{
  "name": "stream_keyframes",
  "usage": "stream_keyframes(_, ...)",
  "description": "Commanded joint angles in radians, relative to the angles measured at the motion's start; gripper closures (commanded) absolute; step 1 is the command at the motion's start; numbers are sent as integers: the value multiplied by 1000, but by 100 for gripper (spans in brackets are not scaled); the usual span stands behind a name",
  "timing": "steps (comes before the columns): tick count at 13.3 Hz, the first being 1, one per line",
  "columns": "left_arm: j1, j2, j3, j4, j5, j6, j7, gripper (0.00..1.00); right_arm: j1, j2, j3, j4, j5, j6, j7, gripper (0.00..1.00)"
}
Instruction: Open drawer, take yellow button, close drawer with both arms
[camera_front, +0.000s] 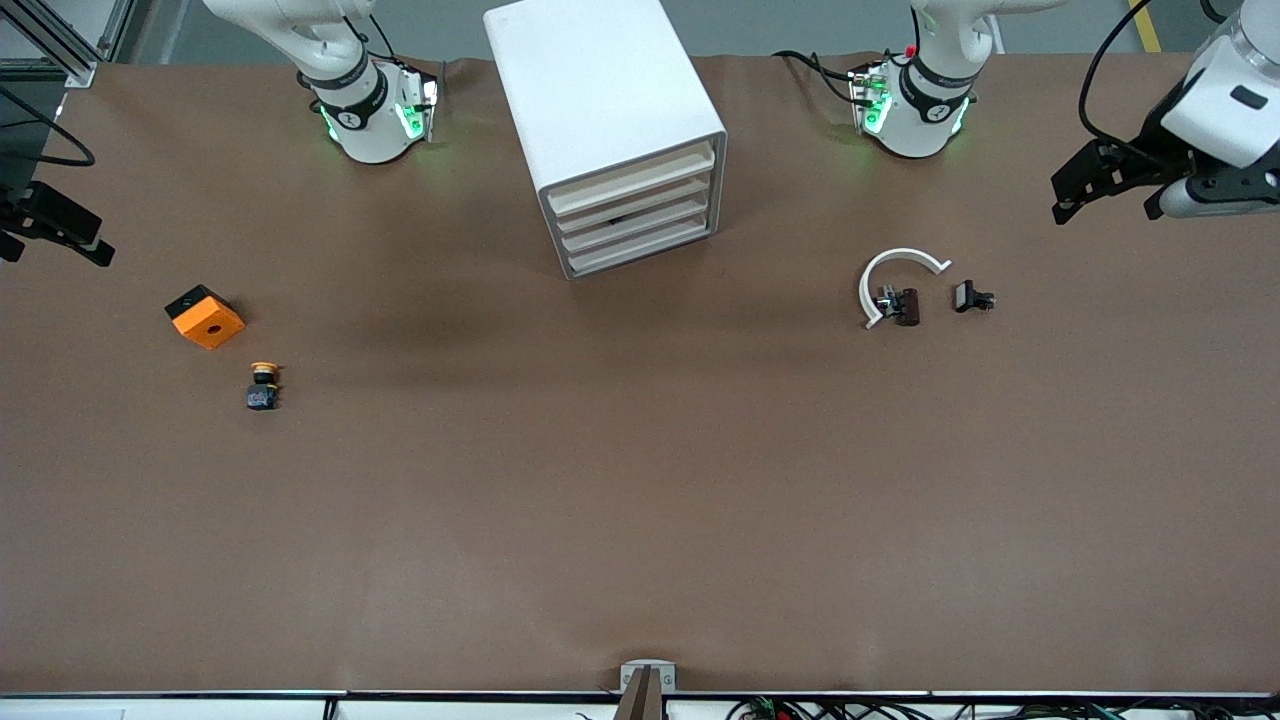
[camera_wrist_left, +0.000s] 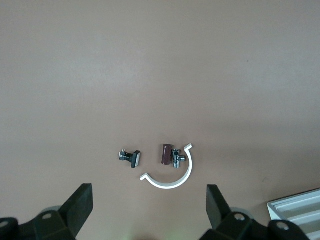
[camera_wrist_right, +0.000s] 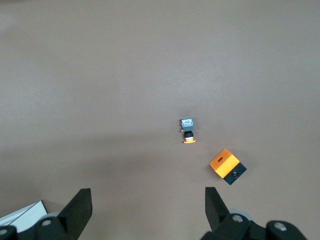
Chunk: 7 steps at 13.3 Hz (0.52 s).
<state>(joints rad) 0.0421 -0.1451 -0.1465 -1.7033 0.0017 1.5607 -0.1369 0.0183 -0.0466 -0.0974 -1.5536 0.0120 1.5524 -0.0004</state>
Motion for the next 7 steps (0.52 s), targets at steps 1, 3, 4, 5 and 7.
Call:
stream_keyframes(1, 19, 88, 4, 132, 4, -74, 23, 0, -3, 11, 2, 29, -3, -20, 3, 0)
stream_keyframes(3, 18, 88, 2, 137, 6, -74, 22, 0, -3, 13, 2, 29, -3, -20, 3, 0)
stream_keyframes(4, 18, 87, 4, 143, 6, -74, 22, 0, -3, 13, 2, 29, -3, -18, 3, 0)
stream_keyframes(5, 18, 88, 4, 155, 6, -76, 22, 0, -3, 13, 2, 29, -3, -18, 2, 0)
stream_keyframes(7, 18, 87, 4, 155, 6, -77, 22, 0, -1, 13, 4, 29, -3, -18, 3, 0)
